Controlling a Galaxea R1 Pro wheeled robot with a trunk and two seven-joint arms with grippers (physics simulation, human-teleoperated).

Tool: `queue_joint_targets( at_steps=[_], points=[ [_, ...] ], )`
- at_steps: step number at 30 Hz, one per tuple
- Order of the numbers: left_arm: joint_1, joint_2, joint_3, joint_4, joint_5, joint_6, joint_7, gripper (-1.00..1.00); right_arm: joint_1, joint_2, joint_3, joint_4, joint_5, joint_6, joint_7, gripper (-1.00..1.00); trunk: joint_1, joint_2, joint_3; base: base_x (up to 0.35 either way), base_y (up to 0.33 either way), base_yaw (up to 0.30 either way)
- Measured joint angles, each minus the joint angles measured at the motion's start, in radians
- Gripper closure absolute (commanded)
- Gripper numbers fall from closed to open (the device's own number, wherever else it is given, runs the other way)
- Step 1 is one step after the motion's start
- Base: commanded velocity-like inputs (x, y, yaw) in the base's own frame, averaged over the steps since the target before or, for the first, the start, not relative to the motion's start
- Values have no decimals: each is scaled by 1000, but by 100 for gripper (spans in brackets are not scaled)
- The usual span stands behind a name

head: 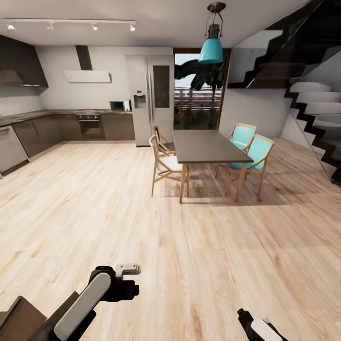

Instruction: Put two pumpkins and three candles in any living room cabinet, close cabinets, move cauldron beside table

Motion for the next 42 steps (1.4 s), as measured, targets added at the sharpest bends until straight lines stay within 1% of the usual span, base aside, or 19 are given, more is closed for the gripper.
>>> queue_joint_targets(
  at_steps=[7,11,16,19,28,42],
  points=[
    [0,0,0,0,-5,-1,0,-100,0,2,1,1,-1,0,10,-100,0,0,-9,10,-5,-134],
    [0,0,-2,0,-6,-1,0,-100,0,4,1,1,0,0,9,-100,0,0,-15,222,-40,-140],
    [0,0,-36,0,-7,-1,1,-100,0,2,0,1,0,0,9,-100,-1,0,-22,311,-5,-140],
    [0,0,-42,0,-7,-1,1,-100,0,1,0,1,-1,0,9,-100,-1,0,-26,285,-12,-140],
    [0,0,-43,0,-7,-1,1,-100,0,0,0,1,-2,0,12,-100,0,0,-38,45,-7,-143],
    [0,-1,-45,0,-6,-1,1,-100,0,0,0,2,2,-7,10,-100,0,0,-56,0,0,-201]
  ],
)
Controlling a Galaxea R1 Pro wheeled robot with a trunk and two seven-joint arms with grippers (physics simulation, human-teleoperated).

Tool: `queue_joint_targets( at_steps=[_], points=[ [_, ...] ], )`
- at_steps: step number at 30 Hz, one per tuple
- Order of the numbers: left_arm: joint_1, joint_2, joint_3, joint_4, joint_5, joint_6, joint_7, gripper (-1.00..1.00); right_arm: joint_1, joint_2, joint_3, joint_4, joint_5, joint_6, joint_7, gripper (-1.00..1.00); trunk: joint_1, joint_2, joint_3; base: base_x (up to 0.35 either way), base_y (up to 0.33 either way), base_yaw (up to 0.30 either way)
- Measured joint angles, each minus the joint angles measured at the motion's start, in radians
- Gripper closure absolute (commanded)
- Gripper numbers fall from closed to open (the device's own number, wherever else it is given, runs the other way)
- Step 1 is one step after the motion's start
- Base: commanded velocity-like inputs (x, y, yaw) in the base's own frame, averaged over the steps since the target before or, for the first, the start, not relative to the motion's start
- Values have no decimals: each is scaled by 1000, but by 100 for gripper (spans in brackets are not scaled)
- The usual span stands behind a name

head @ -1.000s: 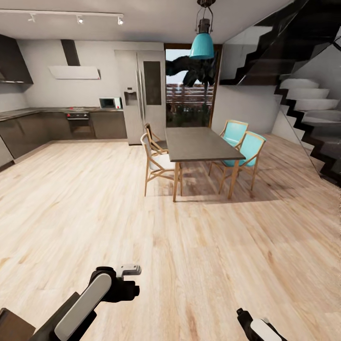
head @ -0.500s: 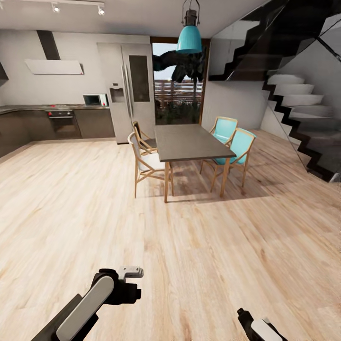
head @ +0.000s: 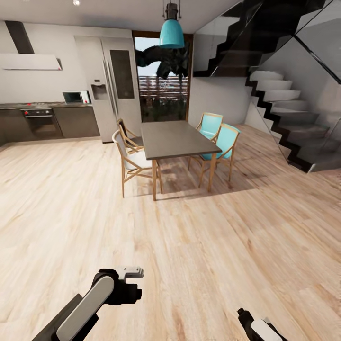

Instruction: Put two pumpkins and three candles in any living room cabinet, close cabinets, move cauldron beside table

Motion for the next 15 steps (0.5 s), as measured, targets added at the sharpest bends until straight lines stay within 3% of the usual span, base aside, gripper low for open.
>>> queue_joint_targets(
  at_steps=[15],
  points=[
    [0,0,0,0,0,0,0,-100,0,-1,-1,6,-1,-3,4,-100,0,0,-18,0,0,-205]
  ],
)
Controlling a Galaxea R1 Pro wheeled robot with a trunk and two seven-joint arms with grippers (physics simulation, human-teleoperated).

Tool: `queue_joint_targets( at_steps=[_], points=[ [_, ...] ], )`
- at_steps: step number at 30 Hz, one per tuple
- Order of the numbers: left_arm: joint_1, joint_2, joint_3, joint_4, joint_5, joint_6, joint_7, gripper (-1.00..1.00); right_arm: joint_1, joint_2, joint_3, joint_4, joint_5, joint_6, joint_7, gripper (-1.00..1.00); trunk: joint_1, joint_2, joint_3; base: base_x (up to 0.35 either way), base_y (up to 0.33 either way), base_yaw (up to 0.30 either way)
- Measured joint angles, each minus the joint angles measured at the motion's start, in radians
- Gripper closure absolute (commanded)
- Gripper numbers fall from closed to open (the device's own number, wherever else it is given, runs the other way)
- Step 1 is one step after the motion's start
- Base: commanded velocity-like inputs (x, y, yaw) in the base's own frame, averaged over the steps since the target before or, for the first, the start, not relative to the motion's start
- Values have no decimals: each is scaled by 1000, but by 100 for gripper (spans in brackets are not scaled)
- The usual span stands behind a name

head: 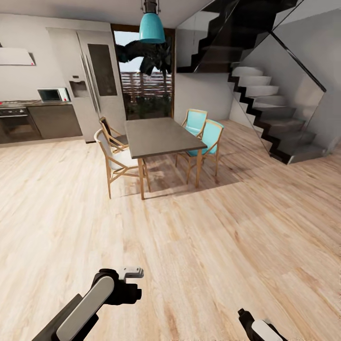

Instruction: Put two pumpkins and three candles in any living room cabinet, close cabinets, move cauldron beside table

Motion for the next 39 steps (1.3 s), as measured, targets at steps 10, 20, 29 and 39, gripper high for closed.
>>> queue_joint_targets(
  at_steps=[10,20,29,39],
  points=[
    [0,1,0,0,0,0,0,-100,0,-1,1,25,-80,-1,1,-100,0,0,-12,0,0,-201],
    [0,0,0,0,0,0,0,-100,0,0,1,43,-78,-13,4,-100,0,0,-22,0,0,-212],
    [0,0,0,0,0,0,0,-100,0,-1,3,47,-78,-45,4,-100,0,0,-22,0,0,-239],
    [0,0,0,0,0,0,0,-100,0,-1,3,60,-82,-62,5,-100,0,0,-22,0,0,-240]
  ],
)
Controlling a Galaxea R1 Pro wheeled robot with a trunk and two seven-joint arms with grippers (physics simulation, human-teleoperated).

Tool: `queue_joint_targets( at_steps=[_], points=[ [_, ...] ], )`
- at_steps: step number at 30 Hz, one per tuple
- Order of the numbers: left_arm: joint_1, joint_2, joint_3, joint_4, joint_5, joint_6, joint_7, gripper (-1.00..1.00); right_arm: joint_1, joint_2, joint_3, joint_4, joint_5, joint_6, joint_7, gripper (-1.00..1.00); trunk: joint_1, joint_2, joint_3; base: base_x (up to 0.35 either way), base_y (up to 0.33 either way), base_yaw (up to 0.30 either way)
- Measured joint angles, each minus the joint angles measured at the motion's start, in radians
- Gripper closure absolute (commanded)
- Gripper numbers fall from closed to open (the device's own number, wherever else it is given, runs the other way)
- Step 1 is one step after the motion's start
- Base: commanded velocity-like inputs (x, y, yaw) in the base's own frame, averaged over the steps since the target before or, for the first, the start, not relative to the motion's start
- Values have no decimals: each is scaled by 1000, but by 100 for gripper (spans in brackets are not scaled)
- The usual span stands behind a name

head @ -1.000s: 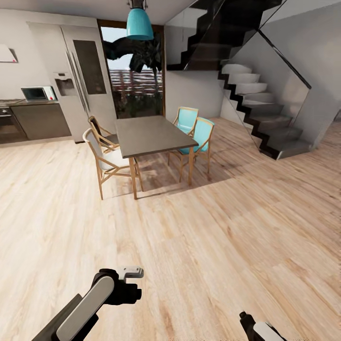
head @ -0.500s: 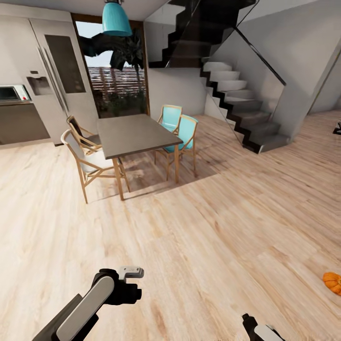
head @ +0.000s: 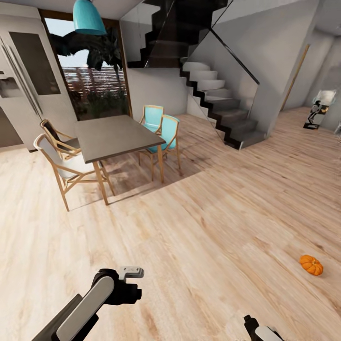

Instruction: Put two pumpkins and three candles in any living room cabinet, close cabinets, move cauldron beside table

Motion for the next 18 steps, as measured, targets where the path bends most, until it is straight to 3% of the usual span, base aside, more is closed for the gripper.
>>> queue_joint_targets(
  at_steps=[9,18],
  points=[
    [0,1,1,0,-2,0,0,-100,0,1,-1,41,-1,-3,78,-100,0,0,0,0,0,-177],
    [0,1,2,0,-2,0,0,-100,0,6,0,44,6,-9,86,-100,0,0,0,0,0,-170]
  ],
)
